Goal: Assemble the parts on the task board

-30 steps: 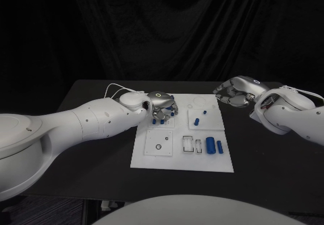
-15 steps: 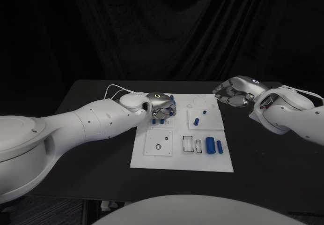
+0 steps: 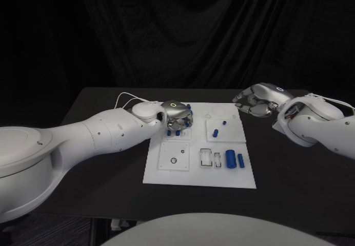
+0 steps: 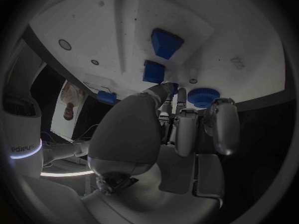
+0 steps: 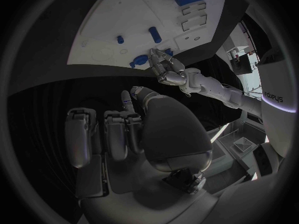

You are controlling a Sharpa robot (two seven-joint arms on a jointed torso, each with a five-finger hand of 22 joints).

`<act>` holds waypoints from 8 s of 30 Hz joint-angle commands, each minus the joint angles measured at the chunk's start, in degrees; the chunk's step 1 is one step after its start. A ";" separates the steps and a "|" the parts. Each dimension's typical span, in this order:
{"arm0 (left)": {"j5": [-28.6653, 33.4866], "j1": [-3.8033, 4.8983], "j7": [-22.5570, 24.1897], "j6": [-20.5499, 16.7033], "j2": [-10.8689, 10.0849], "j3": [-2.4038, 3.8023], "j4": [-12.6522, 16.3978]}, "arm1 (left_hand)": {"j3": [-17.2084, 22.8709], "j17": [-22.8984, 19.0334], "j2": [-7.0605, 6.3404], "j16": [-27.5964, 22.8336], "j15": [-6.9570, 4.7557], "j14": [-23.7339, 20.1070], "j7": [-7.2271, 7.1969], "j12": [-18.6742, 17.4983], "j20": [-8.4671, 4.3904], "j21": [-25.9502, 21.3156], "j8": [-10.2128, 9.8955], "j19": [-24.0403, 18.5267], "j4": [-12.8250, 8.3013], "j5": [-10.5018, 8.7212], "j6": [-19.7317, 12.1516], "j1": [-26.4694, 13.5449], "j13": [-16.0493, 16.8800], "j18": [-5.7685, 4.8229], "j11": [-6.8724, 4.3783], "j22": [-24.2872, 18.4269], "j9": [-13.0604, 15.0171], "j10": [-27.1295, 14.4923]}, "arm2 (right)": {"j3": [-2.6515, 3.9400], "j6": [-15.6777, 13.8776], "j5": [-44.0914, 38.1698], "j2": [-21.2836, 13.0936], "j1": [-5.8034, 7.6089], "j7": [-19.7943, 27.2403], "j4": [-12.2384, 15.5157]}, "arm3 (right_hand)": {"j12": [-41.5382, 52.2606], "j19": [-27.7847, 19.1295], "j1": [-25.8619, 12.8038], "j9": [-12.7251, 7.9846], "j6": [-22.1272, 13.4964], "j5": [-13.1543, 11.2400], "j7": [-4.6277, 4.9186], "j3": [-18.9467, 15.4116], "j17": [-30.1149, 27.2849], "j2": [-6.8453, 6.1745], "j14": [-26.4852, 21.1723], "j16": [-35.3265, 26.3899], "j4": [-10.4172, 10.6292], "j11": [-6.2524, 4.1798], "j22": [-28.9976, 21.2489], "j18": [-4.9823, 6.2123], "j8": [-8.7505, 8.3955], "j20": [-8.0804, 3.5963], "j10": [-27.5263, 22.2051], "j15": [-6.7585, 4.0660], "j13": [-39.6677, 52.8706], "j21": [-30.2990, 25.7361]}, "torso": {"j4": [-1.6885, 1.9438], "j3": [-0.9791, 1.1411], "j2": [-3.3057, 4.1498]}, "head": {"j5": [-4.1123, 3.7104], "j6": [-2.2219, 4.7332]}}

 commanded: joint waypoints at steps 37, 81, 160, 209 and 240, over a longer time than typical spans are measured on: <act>-0.30 5.18 0.87 -10.98 -6.77 0.10 10.21 | 0.09 -1.60 1.07 0.04 -1.92 0.12 1.83 -2.67 -2.22 0.09 0.50 0.39 -2.22 1.20 4.73 1.01 -1.68 -0.15 -2.13 10.59 0.65 10.57 | 0.04 0.49 -0.10 -0.61 -0.12 -0.95 -0.15 | 0.15 3.96 -0.75 -0.19 0.18 0.37 0.00 0.38 15.09 0.02 5.95 0.17 -0.22 0.36 13.80 0.07 -0.18 0.39 5.91 0.44 15.09 -0.24 | 0.33 0.02 -0.28 | 0.46 -0.01; -0.30 2.04 -0.72 -1.56 -7.75 -0.02 8.09 | -0.19 -3.41 1.29 -0.61 -1.50 -0.75 2.31 -5.59 -1.85 -1.52 -0.07 -0.50 -2.29 0.02 5.21 0.71 -2.95 0.13 -1.66 10.21 0.62 11.56 | 0.04 0.90 -0.09 -1.01 -0.13 -0.99 -0.03 | 0.15 3.92 -0.88 -0.23 0.16 0.35 -0.01 0.44 15.09 0.06 5.95 0.17 -0.21 0.35 13.77 0.09 -0.19 0.39 5.91 0.43 15.09 -0.32 | 0.05 -0.03 0.02 | 0.38 -0.01; -0.30 0.73 -2.57 0.29 -6.66 -0.01 5.44 | -0.15 -6.63 1.67 -1.79 -1.08 -2.34 2.13 -6.96 -1.48 -3.62 -1.77 -1.72 -2.84 -0.14 3.29 1.10 -3.08 0.52 -1.27 9.68 0.02 12.08 | 0.03 2.47 -0.09 -1.04 -0.15 -1.74 -0.06 | 0.15 3.76 -1.01 -0.20 0.59 0.32 -0.02 0.65 15.09 0.22 5.95 0.17 -0.34 0.38 13.67 0.17 0.01 0.41 5.91 0.45 15.09 -0.60 | 0.02 -0.04 -0.01 | 0.41 -0.01; 3.69 0.38 -0.78 -34.35 -21.11 -0.04 16.02 | -3.34 -46.76 -0.83 -34.81 2.36 -27.07 -6.22 -1.04 1.20 -45.26 -1.97 -24.92 2.89 -4.18 -15.05 0.69 6.67 6.80 1.26 -2.38 -8.88 -3.39 | 0.03 0.39 -4.46 -2.88 -0.35 4.12 0.53 | -14.63 1.02 0.95 -0.60 -0.20 0.60 0.39 3.09 6.93 -1.92 3.11 -7.59 -2.74 0.65 11.85 1.47 -0.24 0.49 -11.48 0.60 0.87 -5.50 | 0.36 -0.11 -0.10 | 0.76 -0.01; 68.31 -2.84 33.72 -1.27 -30.04 -0.09 28.29 | -33.10 -73.98 13.31 -84.53 8.77 -83.19 -3.73 -19.00 8.64 -74.32 -4.48 -81.16 12.75 -0.09 -35.43 -9.52 -24.32 6.66 0.28 -65.44 -20.18 -42.07 | 0.05 6.13 -22.72 0.40 -4.34 -1.26 -3.22 | -61.54 -4.91 0.76 0.08 -2.78 -4.37 -1.54 2.98 -3.02 -5.89 -3.33 -13.51 -5.86 7.20 9.36 3.41 0.26 5.18 -53.79 5.60 -41.21 -14.97 | 3.48 -2.39 -1.33 | -2.88 -0.01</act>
